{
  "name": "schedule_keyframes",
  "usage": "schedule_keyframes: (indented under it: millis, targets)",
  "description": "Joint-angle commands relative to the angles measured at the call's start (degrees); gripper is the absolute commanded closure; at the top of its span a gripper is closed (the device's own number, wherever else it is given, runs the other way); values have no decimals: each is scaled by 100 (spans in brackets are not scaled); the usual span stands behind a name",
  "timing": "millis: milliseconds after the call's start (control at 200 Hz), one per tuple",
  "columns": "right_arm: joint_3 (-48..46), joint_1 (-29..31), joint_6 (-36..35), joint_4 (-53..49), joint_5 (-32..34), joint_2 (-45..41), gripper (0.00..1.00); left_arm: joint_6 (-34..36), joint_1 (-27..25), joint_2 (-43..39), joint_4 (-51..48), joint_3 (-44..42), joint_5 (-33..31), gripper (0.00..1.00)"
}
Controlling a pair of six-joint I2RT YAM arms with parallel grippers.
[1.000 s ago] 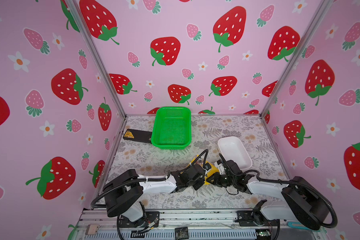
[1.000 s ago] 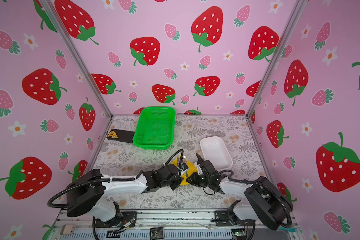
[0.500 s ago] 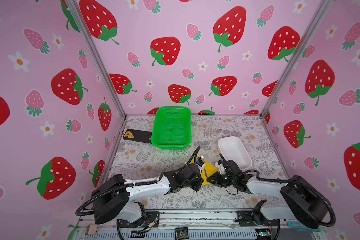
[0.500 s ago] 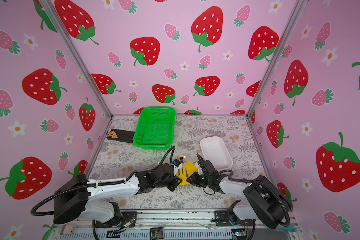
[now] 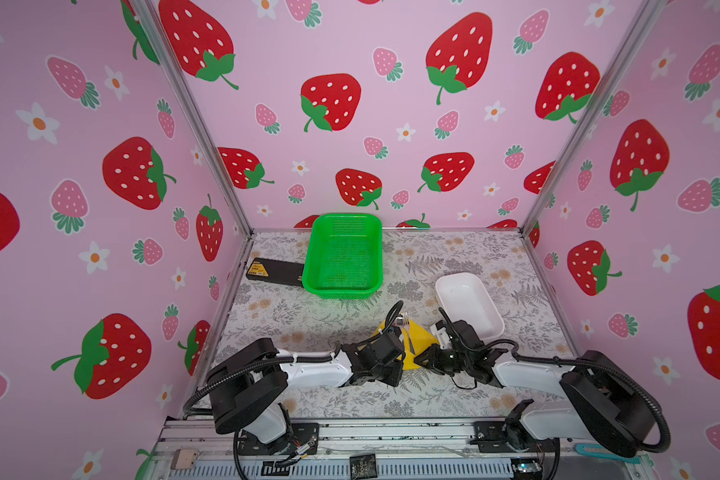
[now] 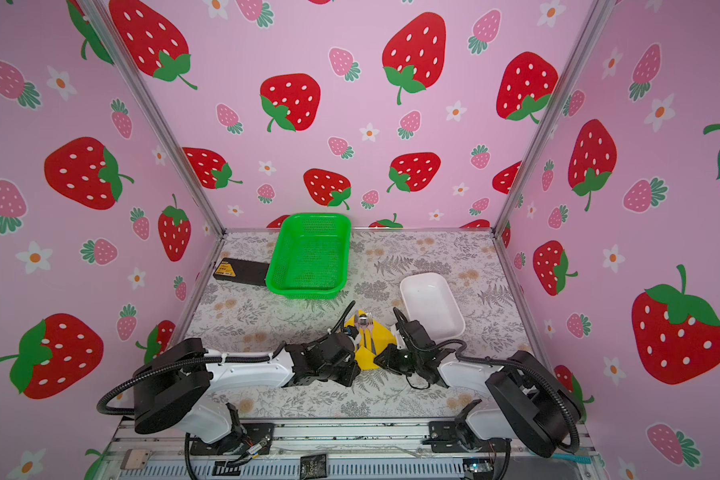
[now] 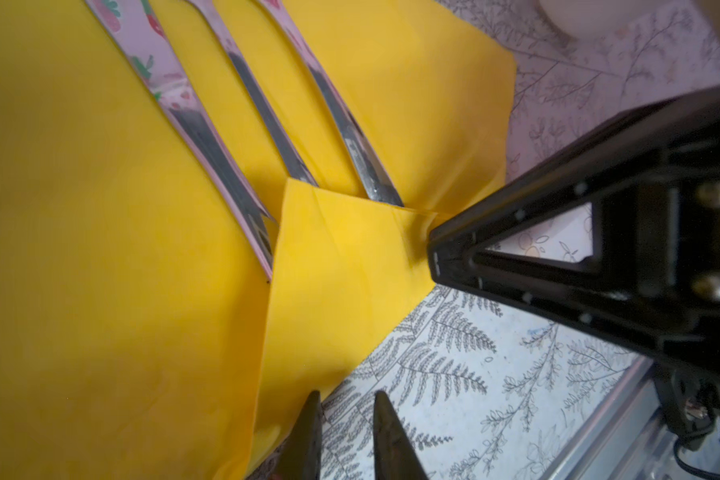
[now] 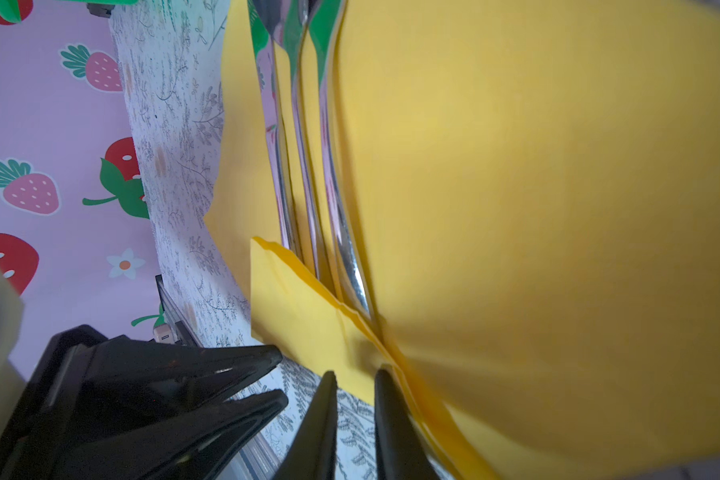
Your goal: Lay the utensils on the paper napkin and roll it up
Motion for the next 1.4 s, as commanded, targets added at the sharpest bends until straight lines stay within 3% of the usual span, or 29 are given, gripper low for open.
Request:
schedule_keyframes:
  millis: [0, 510, 805, 1155, 1395]
  targets:
    - [35, -24, -2, -84, 78, 43, 81, -186, 46, -33, -191, -7, -245, 76]
    - [107, -25, -83, -361, 251, 50, 81, -477, 59, 360, -380, -19, -305, 76]
    - [191, -26, -122, -506, 265, 0, 82, -652, 74, -294, -276, -316, -380, 72]
    - [244, -30, -140, -519, 242, 20, 82, -878, 120, -190, -442, -409, -422, 74]
    - [259, -30, -113, -512, 238, 33, 82, -618, 120, -824, -422, -301, -280, 72]
